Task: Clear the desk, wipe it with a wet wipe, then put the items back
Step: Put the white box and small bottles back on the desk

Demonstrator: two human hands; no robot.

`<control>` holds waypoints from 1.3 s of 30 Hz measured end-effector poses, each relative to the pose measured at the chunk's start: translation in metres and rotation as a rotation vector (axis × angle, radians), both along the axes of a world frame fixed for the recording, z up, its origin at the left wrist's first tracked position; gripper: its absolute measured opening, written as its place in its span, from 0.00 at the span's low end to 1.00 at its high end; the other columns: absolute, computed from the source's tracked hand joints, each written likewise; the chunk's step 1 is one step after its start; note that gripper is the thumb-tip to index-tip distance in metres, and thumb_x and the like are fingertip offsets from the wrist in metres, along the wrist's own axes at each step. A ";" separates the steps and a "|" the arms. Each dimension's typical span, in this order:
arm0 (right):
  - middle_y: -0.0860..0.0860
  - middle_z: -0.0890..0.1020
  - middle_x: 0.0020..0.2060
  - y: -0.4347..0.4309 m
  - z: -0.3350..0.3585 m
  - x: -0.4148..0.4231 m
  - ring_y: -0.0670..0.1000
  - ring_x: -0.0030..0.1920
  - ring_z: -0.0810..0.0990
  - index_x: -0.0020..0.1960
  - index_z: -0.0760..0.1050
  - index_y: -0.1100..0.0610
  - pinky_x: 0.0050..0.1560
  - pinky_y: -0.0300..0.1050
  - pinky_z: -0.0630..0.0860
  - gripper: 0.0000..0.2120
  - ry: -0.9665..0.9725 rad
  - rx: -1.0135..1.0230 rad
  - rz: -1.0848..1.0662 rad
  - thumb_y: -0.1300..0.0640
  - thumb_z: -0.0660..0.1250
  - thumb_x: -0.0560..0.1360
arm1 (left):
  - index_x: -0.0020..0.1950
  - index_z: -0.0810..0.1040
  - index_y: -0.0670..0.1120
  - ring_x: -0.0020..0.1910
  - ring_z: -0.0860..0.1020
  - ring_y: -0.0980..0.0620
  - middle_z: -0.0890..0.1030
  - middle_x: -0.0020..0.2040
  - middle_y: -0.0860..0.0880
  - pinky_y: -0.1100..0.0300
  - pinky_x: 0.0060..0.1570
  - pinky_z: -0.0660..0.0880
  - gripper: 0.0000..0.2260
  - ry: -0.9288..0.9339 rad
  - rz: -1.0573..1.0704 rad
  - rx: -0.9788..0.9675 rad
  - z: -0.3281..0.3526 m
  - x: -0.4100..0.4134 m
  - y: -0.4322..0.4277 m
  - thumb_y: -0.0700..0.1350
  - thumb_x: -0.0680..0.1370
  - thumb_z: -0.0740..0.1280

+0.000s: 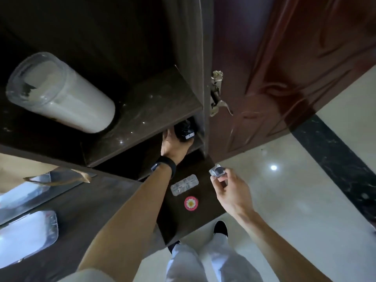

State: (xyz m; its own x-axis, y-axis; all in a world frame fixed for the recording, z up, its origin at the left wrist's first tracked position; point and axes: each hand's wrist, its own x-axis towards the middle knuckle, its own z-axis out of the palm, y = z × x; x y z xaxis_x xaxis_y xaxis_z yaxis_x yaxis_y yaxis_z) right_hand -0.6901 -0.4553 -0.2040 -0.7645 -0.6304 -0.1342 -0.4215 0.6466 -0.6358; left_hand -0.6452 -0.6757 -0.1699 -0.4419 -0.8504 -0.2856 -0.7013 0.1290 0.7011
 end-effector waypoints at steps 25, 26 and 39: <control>0.37 0.80 0.39 -0.032 0.000 0.116 0.45 0.43 0.83 0.55 0.72 0.45 0.40 0.42 0.76 0.13 -0.088 0.195 0.525 0.39 0.65 0.76 | 0.61 0.78 0.57 0.53 0.79 0.54 0.79 0.55 0.57 0.64 0.52 0.72 0.26 -0.174 0.205 -0.026 0.012 0.263 0.072 0.64 0.66 0.75; 0.36 0.80 0.40 -0.040 -0.003 0.129 0.45 0.44 0.83 0.55 0.72 0.44 0.42 0.44 0.77 0.13 -0.080 0.211 0.570 0.38 0.63 0.76 | 0.61 0.78 0.57 0.53 0.79 0.54 0.79 0.54 0.57 0.63 0.52 0.73 0.26 -0.181 0.242 -0.018 0.007 0.282 0.070 0.64 0.66 0.75; 0.45 0.84 0.48 -0.193 -0.033 0.249 0.54 0.50 0.83 0.54 0.72 0.52 0.43 0.47 0.73 0.15 -0.126 0.237 0.341 0.42 0.67 0.77 | 0.64 0.77 0.54 0.58 0.77 0.53 0.78 0.59 0.56 0.65 0.52 0.68 0.26 -0.111 0.268 0.061 -0.056 0.360 -0.053 0.58 0.68 0.76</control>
